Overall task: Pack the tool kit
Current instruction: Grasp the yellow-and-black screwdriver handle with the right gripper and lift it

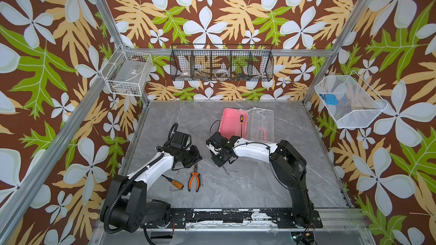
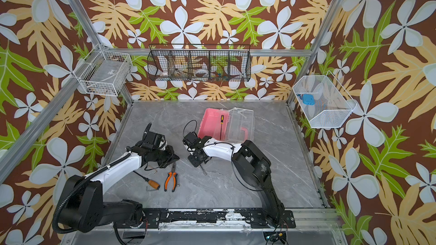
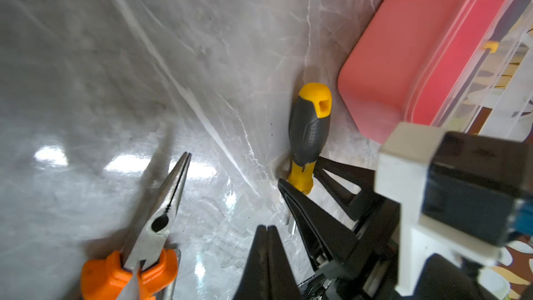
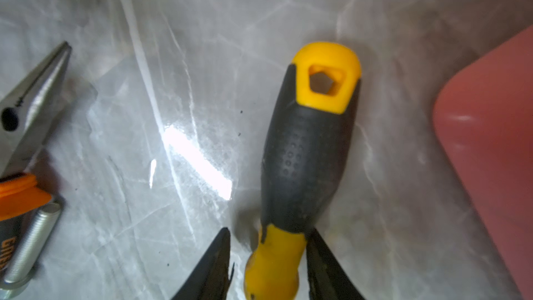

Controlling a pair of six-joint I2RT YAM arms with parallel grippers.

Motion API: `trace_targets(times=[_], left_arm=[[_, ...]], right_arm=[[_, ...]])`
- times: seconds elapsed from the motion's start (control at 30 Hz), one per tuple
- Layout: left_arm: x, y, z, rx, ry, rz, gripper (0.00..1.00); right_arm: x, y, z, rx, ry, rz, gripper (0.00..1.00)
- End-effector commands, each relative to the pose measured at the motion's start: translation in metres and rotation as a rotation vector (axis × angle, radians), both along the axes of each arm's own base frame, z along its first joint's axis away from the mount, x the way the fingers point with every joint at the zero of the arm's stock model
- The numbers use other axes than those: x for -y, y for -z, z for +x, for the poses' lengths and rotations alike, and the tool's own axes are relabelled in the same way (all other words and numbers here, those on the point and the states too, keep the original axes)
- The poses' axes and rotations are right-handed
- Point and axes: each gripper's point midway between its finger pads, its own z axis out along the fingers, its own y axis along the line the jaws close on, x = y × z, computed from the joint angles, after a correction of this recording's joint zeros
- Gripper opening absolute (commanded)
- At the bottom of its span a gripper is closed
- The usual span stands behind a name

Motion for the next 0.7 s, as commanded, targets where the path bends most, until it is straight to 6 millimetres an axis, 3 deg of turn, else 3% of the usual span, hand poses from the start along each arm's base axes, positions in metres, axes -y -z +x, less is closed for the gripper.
trace_targets(times=[0.0,0.1,0.2,0.27,0.47,0.67], left_arm=[[-0.002,-0.002,0.004,0.006,-0.022,-0.001,0.08],[-0.001,-0.004,0.006,0.012,-0.025,-0.006,0.08],[-0.002,-0.005,0.007,0.016,-0.033,-0.006,0.08],[-0.002,-0.004,0.005,0.014,-0.034,-0.006,0.08],[0.001,0.001,0.003,0.010,-0.027,-0.029,0.09],[0.017,-0.006,0.009,0.078,-0.009,-0.152,0.29]], right_arm=[[0.002,0.004,0.008,0.039,0.011,-0.046,0.41],[0.002,0.010,0.010,0.068,0.011,-0.101,0.39],[0.005,0.019,0.011,0.066,0.025,-0.129,0.22],[0.007,0.021,0.011,0.070,0.035,-0.137,0.17],[0.005,0.011,0.014,0.079,0.047,-0.088,0.02],[-0.007,-0.013,0.018,-0.024,0.065,0.131,0.00]])
